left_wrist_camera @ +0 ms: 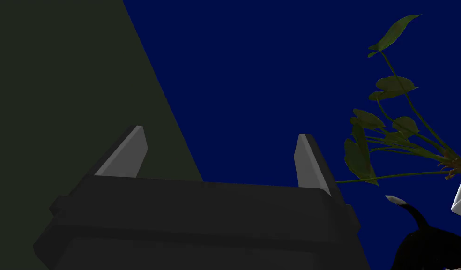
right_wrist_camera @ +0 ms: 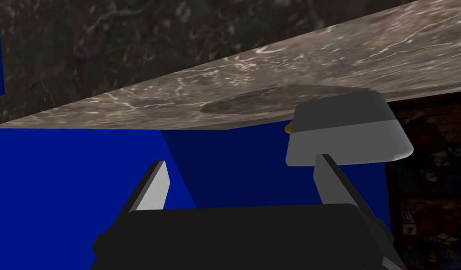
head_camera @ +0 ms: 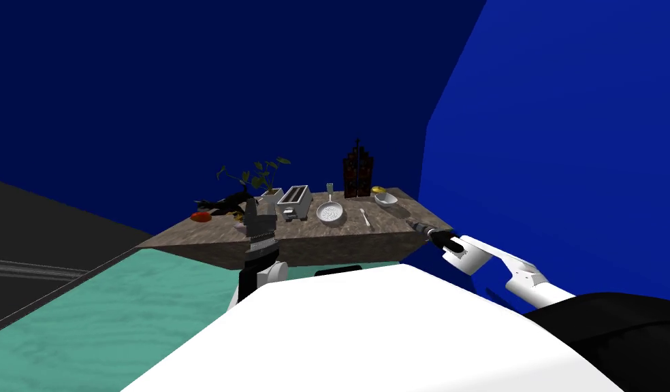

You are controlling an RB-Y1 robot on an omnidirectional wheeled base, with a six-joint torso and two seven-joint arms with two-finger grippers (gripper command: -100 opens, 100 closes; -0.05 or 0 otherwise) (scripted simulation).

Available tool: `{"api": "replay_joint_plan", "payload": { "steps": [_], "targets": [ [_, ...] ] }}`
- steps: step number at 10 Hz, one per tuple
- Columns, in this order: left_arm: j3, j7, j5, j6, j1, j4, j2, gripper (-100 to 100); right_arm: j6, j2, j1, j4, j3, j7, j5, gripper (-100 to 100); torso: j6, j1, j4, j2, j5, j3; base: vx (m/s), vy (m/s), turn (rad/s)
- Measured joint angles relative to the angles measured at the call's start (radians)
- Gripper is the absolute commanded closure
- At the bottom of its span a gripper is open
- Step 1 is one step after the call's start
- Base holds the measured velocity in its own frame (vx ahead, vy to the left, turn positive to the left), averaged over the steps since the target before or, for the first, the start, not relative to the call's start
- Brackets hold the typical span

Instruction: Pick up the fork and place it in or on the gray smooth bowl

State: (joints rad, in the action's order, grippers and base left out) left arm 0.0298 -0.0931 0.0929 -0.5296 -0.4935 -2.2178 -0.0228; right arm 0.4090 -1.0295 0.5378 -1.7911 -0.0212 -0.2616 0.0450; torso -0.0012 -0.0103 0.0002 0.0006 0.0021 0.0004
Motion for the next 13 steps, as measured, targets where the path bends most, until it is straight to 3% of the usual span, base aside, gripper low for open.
{"api": "replay_joint_plan", "payload": {
  "steps": [3,6,9,13],
  "targets": [
    [0.000,0.000,0.000,0.000,0.000,0.000,0.000,0,0.071,-0.093,0.003,0.051,-0.007,0.016,-0.063,-100,0.001,-0.003,0.000,0.001,0.001,0.001,-0.019,0.160,0.291],
    [0.000,0.000,0.000,0.000,0.000,0.000,0.000,0,0.091,-0.107,-0.002,0.111,0.004,0.025,-0.078,-100,0.000,-0.001,0.000,0.002,0.000,0.001,-0.006,0.159,0.388],
    [0.000,0.000,0.000,0.000,0.000,0.000,0.000,0,0.122,-0.161,-0.011,0.186,0.024,0.043,-0.143,-100,0.001,-0.005,0.000,-0.002,0.001,-0.001,0.052,0.210,0.383],
    [0.000,0.000,0.000,0.000,0.000,0.000,0.000,0,0.162,-0.199,0.017,0.252,0.045,0.069,-0.206,-100,0.002,0.001,0.000,0.002,0.000,0.001,0.033,0.128,0.368]
  ]
}}
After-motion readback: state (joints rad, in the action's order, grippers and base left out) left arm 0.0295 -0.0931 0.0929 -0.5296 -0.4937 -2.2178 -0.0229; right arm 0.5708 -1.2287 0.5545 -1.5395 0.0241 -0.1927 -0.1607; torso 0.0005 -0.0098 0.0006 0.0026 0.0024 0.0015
